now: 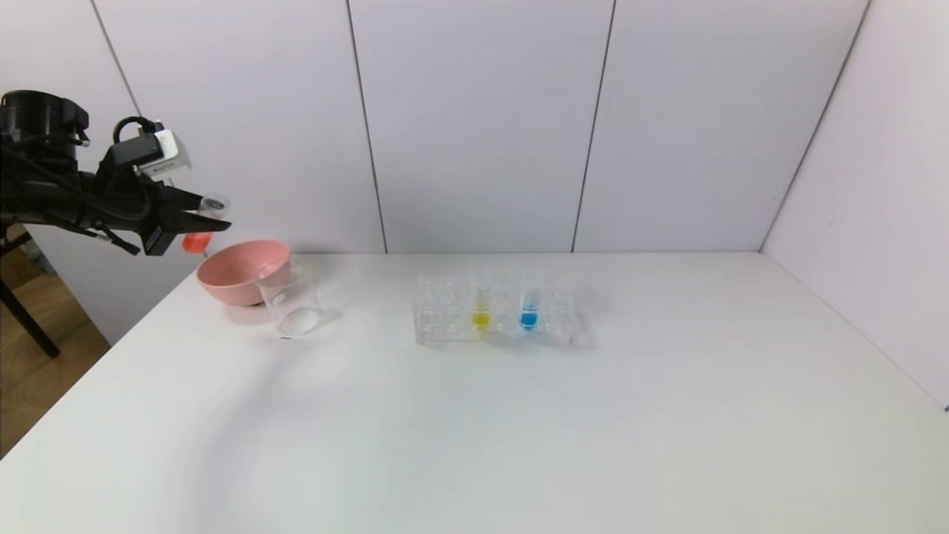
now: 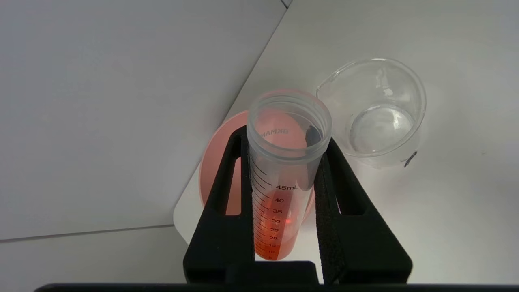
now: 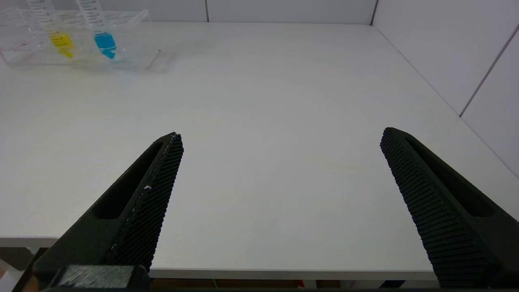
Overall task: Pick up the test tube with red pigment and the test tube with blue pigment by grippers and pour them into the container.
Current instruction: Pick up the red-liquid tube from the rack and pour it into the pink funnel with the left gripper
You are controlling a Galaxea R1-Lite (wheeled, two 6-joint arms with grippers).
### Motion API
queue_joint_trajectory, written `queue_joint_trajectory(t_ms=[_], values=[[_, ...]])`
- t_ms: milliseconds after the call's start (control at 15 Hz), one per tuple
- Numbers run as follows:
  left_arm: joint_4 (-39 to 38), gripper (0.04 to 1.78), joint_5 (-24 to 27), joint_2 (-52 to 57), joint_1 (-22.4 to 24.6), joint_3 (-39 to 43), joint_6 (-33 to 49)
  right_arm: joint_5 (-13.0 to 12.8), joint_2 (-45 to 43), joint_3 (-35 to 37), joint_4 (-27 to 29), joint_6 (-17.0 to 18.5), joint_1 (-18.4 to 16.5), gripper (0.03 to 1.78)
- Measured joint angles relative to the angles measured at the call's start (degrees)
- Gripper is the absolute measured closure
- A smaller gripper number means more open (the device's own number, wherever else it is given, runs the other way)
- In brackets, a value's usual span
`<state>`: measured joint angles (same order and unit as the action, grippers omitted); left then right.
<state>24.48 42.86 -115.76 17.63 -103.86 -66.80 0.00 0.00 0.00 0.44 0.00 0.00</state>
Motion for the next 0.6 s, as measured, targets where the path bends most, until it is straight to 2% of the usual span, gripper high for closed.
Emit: queue_joint_trajectory(t_ms=[267,600], values=[[5.78,1.38,-4.33,-1.71,0.04,-3.79,-6.60,0.00,0.00,0.00,0.00,0.00,0.00,0.04],[9.50,1.38,-9.05,-3.28,-0.29,-8.35,-13.65,0.00,0.00,0.00,0.00,0.00,0.00,0.04]])
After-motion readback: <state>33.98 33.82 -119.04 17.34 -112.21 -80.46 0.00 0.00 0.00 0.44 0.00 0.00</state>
